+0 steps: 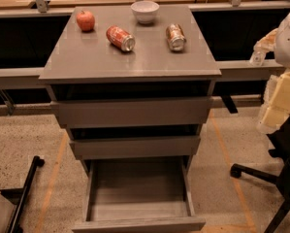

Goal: Place coke can into bottom drawer

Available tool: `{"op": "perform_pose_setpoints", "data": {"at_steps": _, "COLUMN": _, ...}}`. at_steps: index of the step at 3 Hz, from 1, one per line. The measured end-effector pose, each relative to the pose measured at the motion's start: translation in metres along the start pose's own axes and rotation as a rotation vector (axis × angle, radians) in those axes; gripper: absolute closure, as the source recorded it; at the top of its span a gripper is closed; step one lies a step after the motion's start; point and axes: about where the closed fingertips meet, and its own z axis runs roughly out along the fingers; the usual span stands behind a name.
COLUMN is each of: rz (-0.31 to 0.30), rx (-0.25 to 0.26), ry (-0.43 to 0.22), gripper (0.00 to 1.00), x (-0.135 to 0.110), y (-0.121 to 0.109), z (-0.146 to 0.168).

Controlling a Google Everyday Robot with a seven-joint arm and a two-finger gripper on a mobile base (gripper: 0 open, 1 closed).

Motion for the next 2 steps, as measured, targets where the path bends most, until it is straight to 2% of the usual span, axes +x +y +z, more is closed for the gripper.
{"op": "perform_pose_setpoints", "data": {"at_steps": 1, "rz": 0.003, "rx": 0.008, "ry": -0.011, "gripper": 0.0, "x": -0.002, "y": -0.001, "z": -0.001}}
{"op": "perform_pose_setpoints", "data": {"at_steps": 2, "rz": 0.035, "rx": 0.035, "ry": -0.12, "gripper": 0.0, "x": -0.014, "y": -0.011, "z": 0.005}}
